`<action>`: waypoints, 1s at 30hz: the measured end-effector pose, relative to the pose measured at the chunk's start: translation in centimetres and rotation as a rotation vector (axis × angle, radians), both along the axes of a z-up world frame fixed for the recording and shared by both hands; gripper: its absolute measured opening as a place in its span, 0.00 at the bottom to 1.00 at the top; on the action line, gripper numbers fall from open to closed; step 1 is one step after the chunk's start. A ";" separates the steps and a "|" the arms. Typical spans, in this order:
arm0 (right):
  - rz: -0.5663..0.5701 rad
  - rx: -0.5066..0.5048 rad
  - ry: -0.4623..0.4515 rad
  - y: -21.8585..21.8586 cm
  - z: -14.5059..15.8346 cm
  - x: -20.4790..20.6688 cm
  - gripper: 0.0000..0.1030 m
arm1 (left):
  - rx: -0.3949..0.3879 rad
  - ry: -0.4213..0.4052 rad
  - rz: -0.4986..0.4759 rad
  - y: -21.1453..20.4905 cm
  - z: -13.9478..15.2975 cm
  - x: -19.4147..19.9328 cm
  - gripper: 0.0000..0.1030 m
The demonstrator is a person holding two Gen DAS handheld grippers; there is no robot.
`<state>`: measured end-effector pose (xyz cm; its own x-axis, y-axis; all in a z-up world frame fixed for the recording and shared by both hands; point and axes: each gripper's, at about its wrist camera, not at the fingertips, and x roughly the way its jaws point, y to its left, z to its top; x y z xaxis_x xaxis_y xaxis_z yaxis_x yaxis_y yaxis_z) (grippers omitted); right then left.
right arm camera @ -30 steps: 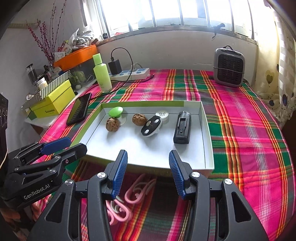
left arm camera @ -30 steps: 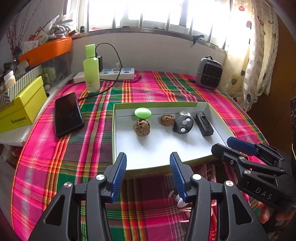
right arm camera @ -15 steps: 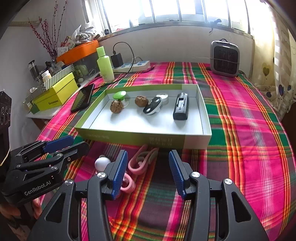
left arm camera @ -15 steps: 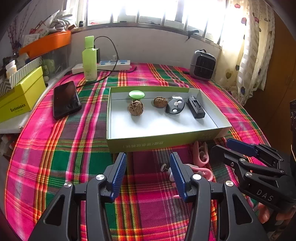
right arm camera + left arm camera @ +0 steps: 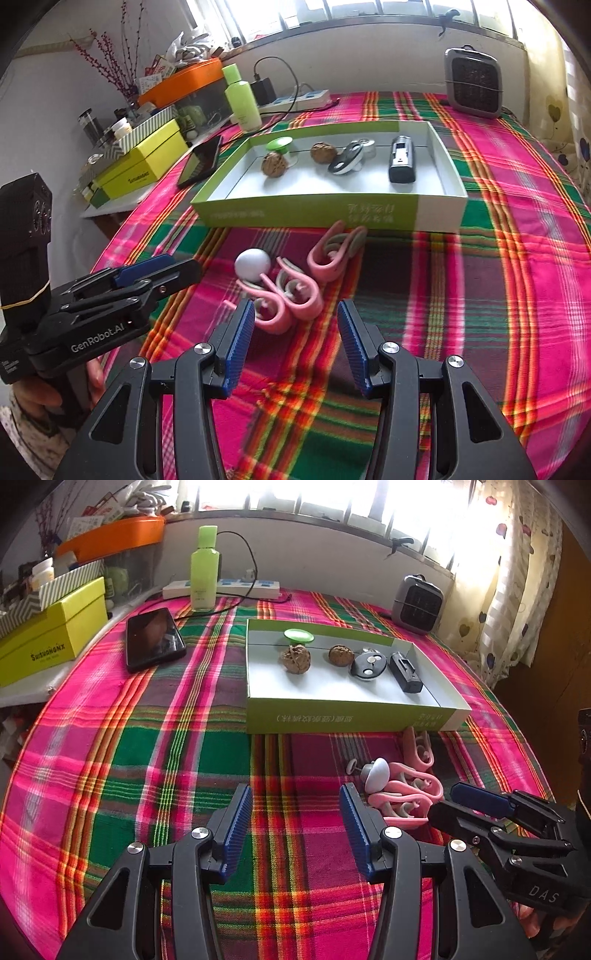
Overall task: Organize objects
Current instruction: 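Withdraw both grippers from the box toward the pink clips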
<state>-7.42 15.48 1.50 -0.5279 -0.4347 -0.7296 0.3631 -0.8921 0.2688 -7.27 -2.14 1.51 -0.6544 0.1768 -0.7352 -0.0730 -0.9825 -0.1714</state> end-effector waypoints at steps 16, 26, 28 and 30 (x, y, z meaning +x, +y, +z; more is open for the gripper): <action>0.161 -0.004 -0.019 -3.8 -0.7 0.9 0.47 | 0.025 -0.010 0.060 -2.6 -0.2 1.1 0.46; 0.182 -0.008 -0.019 -4.4 -0.8 0.7 0.47 | 0.035 -0.021 0.096 -4.0 -0.5 1.3 0.46; 0.206 -0.005 -0.021 -4.9 -0.8 0.8 0.47 | 0.036 -0.022 0.096 -4.0 -0.5 1.3 0.46; 0.249 -0.022 -0.022 -5.4 -0.7 0.9 0.47 | 0.038 -0.027 0.096 -4.1 -0.6 1.3 0.46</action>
<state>-6.48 10.10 0.80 -0.3866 -0.5655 -0.7286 0.5647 -0.7697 0.2977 -5.95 -6.21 0.89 -0.6500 0.1420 -0.7466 0.0266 -0.9775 -0.2090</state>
